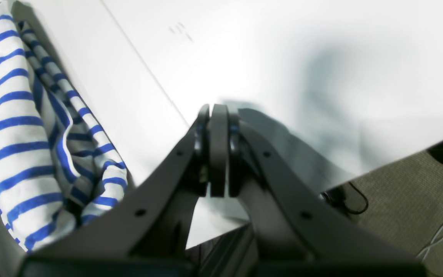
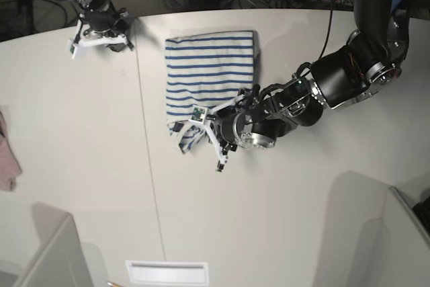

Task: Fold the T-shirt properly
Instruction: 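Pull the folded bundle toward the table center with the left gripper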

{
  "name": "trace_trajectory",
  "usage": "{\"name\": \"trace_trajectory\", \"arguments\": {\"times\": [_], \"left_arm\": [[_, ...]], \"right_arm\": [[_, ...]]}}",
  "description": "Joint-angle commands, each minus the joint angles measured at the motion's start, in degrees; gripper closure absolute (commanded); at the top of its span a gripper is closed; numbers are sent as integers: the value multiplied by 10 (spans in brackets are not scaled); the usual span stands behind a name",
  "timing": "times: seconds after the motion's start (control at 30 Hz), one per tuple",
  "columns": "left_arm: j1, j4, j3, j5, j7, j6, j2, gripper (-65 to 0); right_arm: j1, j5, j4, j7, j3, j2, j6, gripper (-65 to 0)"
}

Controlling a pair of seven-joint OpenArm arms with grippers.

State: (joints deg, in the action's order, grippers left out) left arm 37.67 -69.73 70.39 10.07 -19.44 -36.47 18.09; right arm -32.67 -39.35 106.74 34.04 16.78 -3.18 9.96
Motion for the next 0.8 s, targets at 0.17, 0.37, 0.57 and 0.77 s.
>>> {"name": "trace_trajectory", "arguments": {"times": [0.17, 0.37, 0.57, 0.77], "left_arm": [[-1, 29, 8, -11, -6, -35, -1, 0], [21, 34, 8, -11, -6, -35, -2, 0], [30, 33, 8, -11, -6, -35, -3, 0], [41, 33, 7, -11, -9, -35, -13, -224]], "right_arm": [[7, -3, 8, -5, 1, 1, -6, 0], [11, -3, 8, -5, 1, 1, -6, 0], [19, -3, 8, -4, 1, 1, -6, 0], [19, -3, 8, -4, 0, 3, -6, 0]]}}
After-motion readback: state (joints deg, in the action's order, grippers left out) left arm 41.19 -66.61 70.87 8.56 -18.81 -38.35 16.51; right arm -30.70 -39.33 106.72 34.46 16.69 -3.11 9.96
